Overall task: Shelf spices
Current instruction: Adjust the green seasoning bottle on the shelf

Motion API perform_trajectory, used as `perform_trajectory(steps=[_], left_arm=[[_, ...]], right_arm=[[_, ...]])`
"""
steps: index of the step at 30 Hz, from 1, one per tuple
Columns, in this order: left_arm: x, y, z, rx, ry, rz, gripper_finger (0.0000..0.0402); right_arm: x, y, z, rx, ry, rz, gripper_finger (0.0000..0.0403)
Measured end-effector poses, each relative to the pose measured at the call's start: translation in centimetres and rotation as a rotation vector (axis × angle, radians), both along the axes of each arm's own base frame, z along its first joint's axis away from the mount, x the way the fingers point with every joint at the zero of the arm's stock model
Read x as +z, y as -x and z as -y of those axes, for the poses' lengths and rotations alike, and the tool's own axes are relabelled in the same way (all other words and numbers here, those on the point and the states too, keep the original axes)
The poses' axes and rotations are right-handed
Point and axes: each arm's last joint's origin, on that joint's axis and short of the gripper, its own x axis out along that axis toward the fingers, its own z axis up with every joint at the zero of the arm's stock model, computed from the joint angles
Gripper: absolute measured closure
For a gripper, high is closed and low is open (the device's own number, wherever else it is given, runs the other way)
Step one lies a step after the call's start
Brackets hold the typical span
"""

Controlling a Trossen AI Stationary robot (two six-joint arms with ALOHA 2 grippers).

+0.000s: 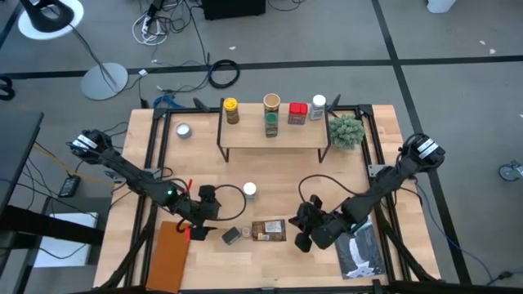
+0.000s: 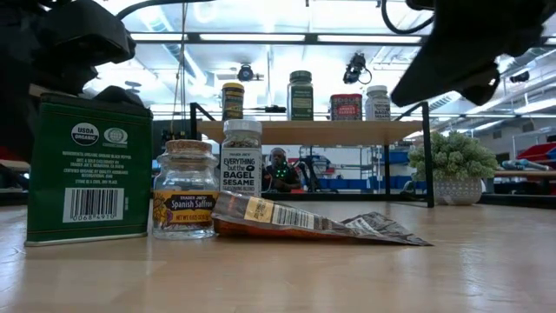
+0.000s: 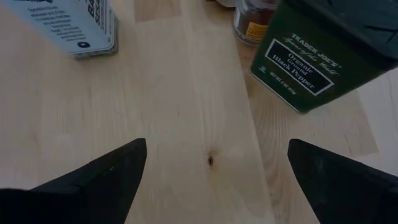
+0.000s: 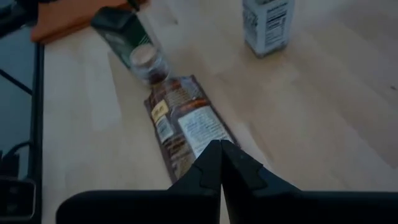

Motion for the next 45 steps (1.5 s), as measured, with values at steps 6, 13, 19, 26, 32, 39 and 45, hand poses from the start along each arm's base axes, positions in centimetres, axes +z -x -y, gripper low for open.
perform_trajectory(steps=[6,13,19,26,32,39,45], left_arm=[[0.0,0.0,0.0,-0.002,-0.002,-0.001,0.0005],[0.0,0.0,0.0,-0.024,-0.02,0.002,0.0005],[0.0,0.0,0.0,-0.025,-0.021,0.002,0.0005],[0.0,0.0,0.0,-0.024,-0.022,0.002,0.0005],[0.0,0.0,0.0,-0.026,-0.025,0.0,0.0005],[0.0,0.0,0.0,-0.048,-0.042,0.005,0.0005],[0.0,0.0,-0.1,-0.044,-0.046,0.002,0.0005]], right_arm=[[0.1,-0.8,1.2,-0.043,-0.002,0.007,0.0394],[1.2,-1.7,3.9,-0.084,0.039,0.021,0.0401],[3.8,-2.1,7.3,-0.094,0.015,0.061,0.04],[6.2,-3.5,12.3,-0.082,0.051,0.074,0.0401],[10.1,-4.5,15.3,-0.111,0.139,0.033,0.0402],[12.2,-4.5,19.4,-0.278,0.201,-0.074,0.0402],[11.8,-4.7,22.2,-0.355,0.211,-0.124,0.0402]])
